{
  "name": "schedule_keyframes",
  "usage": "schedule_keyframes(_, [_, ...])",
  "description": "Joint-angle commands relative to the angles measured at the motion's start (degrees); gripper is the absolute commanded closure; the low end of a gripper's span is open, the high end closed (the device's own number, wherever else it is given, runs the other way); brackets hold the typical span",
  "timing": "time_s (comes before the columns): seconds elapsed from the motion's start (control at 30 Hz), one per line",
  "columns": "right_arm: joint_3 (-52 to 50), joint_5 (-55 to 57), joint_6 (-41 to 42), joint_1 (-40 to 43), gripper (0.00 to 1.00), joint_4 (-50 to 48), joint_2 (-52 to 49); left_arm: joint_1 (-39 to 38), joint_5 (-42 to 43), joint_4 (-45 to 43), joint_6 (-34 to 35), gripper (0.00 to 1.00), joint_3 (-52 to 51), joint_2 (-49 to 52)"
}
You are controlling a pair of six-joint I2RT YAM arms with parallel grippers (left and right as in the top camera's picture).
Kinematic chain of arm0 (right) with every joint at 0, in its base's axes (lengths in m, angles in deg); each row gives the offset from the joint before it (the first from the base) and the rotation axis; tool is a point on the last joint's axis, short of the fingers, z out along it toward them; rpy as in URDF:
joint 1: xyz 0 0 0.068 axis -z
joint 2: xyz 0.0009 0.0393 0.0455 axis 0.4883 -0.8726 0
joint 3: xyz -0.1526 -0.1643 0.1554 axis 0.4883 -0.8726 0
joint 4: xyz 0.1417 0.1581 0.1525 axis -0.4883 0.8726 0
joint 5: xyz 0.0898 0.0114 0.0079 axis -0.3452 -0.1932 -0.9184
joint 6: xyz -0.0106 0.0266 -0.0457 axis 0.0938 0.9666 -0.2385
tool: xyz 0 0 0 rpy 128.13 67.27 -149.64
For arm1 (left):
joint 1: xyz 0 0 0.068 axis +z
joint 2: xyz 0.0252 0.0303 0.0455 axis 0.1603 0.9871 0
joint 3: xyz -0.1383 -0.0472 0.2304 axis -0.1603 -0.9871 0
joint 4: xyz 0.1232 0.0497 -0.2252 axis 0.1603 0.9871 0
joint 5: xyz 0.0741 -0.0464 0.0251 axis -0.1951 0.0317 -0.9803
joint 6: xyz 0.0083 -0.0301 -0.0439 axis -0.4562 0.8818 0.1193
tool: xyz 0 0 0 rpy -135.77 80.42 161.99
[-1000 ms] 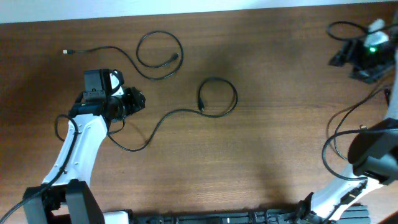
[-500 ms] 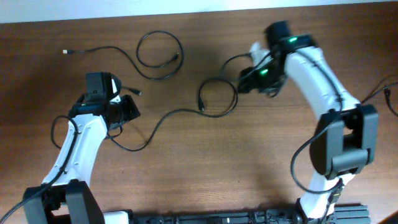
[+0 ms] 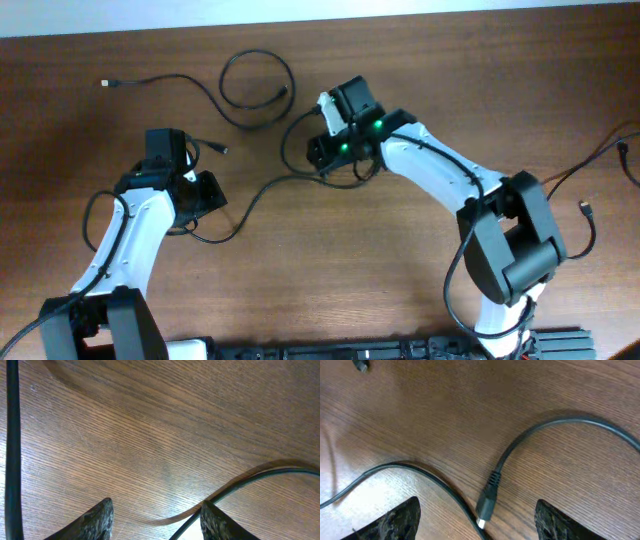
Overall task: Untangle cables
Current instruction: 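Move the right gripper back to the center cables and grasp one, then drag the grasped black cable rightward with the right gripper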
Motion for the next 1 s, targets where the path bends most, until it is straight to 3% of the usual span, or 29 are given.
schedule_keyframes(0.0, [-0.46, 5.73, 0.28, -1.75, 0.30, -0.50, -3.04, -0.22, -0.70, -0.50, -0.07, 0.43, -0.44, -0.44])
schedule_keyframes(0.23, [-0.46, 6.10, 0.31, -1.86, 0.32, -3.15, -6.03, -0.20, -0.68, -0.79, -0.02, 0.43, -0.52, -0.07])
schedule_keyframes(0.47, [-0.46, 6.14, 4.48, -1.88, 0.55, -3.76, -6.58, -0.26, 0.87, -5.20, 0.15, 0.43, -3.69, 1.25])
schedule_keyframes(0.7, [-0.46, 5.88, 5.01, -1.92, 0.57, -3.48, -6.60, -0.26, 1.51, -6.40, 0.15, 0.45, -4.85, 4.24])
schedule_keyframes(0.8, [-0.48, 5.68, 4.98, -1.92, 0.59, -2.67, -6.60, -0.26, 2.51, -6.62, 0.87, 0.57, -4.85, 5.73])
schedule_keyframes(0.87, [-0.48, 5.64, 4.98, -1.92, 0.60, -2.47, -6.60, -0.26, 2.78, -7.80, 1.22, 0.80, -4.85, 5.79])
schedule_keyframes(0.97, [-0.48, 5.46, 4.98, -1.92, 0.61, -2.40, -6.60, -0.24, 6.64, -11.10, 1.22, 0.91, -4.83, 5.79])
